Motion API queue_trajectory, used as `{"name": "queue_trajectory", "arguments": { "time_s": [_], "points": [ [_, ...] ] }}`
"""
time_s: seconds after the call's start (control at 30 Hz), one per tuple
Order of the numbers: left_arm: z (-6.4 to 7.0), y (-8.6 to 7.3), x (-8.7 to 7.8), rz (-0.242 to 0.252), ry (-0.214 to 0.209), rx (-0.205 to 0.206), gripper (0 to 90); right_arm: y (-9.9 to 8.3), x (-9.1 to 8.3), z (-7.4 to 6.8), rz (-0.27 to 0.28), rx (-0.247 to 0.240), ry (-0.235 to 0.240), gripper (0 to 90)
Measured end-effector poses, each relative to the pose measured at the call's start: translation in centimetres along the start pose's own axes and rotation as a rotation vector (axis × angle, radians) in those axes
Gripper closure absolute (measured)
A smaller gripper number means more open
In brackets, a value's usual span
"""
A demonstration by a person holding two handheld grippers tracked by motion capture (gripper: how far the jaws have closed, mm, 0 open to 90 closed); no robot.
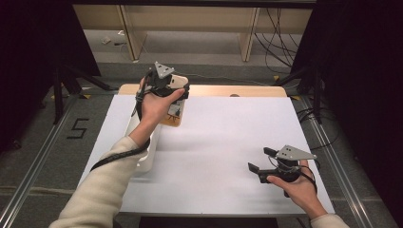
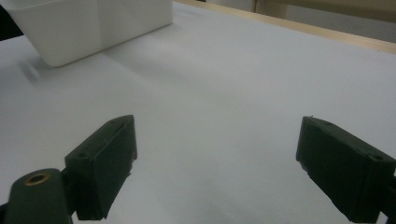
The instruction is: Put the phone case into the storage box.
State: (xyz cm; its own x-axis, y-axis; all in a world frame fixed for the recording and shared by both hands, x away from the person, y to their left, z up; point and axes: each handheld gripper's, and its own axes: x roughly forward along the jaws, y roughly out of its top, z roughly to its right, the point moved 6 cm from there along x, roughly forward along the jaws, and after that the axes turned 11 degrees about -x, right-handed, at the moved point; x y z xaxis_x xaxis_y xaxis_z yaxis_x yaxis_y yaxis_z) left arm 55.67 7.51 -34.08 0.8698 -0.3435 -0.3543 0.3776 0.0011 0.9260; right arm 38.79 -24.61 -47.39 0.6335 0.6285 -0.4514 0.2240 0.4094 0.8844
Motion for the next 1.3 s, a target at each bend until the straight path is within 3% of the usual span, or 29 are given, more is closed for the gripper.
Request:
{"name": "queue_trajectory", "arguments": {
  "time_s": [1.3],
  "points": [
    [-3.8, 0.6, -1.4, 0.015, 0.052, -0.015, 11.5, -0.1, 0.1, 0.0, -0.005, -0.004, 0.000, 15.2]
  ]
}}
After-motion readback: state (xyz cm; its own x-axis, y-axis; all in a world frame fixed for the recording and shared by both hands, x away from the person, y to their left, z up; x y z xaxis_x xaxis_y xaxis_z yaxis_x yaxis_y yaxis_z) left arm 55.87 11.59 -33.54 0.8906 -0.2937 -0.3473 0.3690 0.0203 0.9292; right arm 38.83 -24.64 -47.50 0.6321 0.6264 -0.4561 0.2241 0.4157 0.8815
